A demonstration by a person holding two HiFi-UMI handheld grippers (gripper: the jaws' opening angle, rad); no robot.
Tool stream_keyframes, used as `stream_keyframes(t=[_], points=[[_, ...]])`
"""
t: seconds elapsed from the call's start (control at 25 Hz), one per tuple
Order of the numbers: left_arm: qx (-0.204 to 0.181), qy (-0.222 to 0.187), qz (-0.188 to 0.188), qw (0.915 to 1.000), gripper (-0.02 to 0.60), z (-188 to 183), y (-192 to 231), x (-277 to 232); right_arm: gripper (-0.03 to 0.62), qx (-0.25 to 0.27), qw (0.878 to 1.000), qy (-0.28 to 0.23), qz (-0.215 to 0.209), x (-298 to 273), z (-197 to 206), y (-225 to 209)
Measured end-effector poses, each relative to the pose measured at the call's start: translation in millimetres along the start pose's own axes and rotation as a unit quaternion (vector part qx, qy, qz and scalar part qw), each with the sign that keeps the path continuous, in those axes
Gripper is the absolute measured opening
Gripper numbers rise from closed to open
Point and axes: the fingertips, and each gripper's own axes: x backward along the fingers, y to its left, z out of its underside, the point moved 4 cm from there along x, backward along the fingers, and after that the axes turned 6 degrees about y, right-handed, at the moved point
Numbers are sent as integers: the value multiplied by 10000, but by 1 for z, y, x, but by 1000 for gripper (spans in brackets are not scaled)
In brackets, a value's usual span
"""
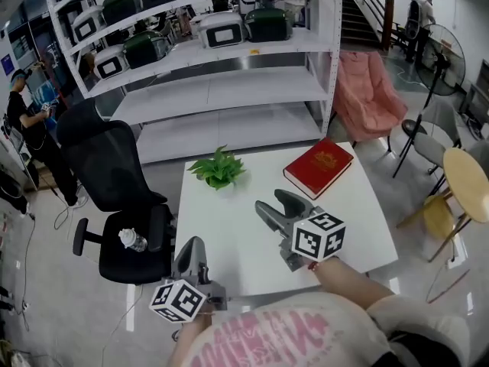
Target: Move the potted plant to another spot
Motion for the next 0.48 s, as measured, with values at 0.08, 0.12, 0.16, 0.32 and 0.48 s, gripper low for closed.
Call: stream_keyframes(t=[0.08,0.12,0.16,0.32,0.48], points=[[-41,-43,3,10000,3,4,-13,-2,239,78,10000,-34,-40,10,-3,-5],[-61,-64,6,10000,3,6,-19,-3,230,93,9999,-62,-66,15,-4,-7],[-74,-83,2,9999,3,8,-26,-3,219,96,9999,-91,-104,20,-6,-10],[-82,-170,-13,9998,3,16,-52,-3,161,101,9993,-179,-299,39,-12,-14],[-93,-295,-15,9995,3,27,-73,-1,101,159,9984,-228,-501,56,-11,-17]])
